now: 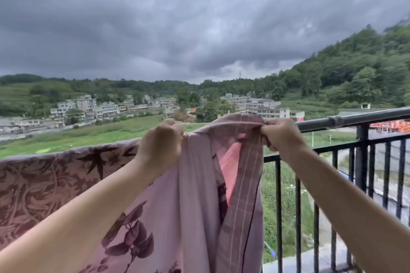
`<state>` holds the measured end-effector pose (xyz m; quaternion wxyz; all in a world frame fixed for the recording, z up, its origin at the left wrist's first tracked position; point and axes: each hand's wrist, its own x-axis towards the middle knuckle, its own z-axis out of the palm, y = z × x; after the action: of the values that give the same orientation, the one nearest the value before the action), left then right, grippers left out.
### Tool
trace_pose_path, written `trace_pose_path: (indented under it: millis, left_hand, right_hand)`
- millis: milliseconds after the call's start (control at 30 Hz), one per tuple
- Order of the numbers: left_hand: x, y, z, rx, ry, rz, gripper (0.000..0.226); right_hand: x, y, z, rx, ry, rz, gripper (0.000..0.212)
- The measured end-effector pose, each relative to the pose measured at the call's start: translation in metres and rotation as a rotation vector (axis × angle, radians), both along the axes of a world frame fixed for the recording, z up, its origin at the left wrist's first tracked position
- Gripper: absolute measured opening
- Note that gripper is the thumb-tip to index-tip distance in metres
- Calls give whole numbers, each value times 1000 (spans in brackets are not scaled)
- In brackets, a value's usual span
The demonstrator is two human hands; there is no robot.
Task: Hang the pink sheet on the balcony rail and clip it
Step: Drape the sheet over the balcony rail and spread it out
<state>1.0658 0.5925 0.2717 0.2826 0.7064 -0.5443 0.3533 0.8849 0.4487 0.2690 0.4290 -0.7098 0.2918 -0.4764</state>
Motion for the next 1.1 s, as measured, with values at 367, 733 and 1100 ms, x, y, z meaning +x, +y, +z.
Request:
trace_pose_path:
  millis: [367, 733, 1100]
  left_hand:
    - [-10, -102, 90, -300, 197, 244, 26]
    - [-39, -124, 46, 452, 257, 92, 29]
    - [-88, -118, 7, 190, -162, -28, 27]
  right_hand:
    - [62, -122, 131, -798, 516, -115, 77]
    - [50, -164, 65, -713, 968, 401, 25]
    - [-85, -136, 1, -1181, 804, -132, 49]
